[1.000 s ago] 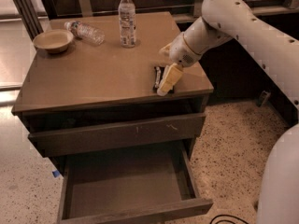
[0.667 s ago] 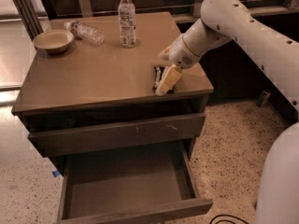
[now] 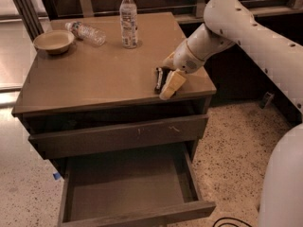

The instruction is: Place rxbar chocolate into middle drawer

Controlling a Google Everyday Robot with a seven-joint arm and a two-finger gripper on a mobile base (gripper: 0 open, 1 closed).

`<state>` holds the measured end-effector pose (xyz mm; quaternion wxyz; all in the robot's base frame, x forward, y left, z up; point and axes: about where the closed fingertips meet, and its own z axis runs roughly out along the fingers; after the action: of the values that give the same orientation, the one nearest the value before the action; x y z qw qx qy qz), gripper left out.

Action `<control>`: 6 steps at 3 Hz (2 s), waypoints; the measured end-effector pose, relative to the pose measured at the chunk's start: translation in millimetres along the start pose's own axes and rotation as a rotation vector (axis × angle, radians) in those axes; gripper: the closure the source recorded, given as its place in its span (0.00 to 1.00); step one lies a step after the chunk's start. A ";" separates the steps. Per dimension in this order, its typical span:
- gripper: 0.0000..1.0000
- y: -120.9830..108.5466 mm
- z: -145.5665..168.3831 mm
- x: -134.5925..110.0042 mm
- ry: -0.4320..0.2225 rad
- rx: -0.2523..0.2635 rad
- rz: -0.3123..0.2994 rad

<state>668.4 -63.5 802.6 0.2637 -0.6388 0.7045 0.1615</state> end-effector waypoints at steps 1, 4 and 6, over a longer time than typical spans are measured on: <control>0.35 1.7 -2.8 9.4 0.031 -0.006 0.035; 1.00 10.0 -26.0 -16.9 0.057 -0.026 0.023; 1.00 30.0 -35.5 -20.3 0.051 -0.025 -0.021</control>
Offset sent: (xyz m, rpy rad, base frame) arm -0.0103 -0.0242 0.0146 -0.0689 0.0560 -0.0692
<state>633.8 -63.1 839.8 0.2394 -0.6534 0.7020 0.1513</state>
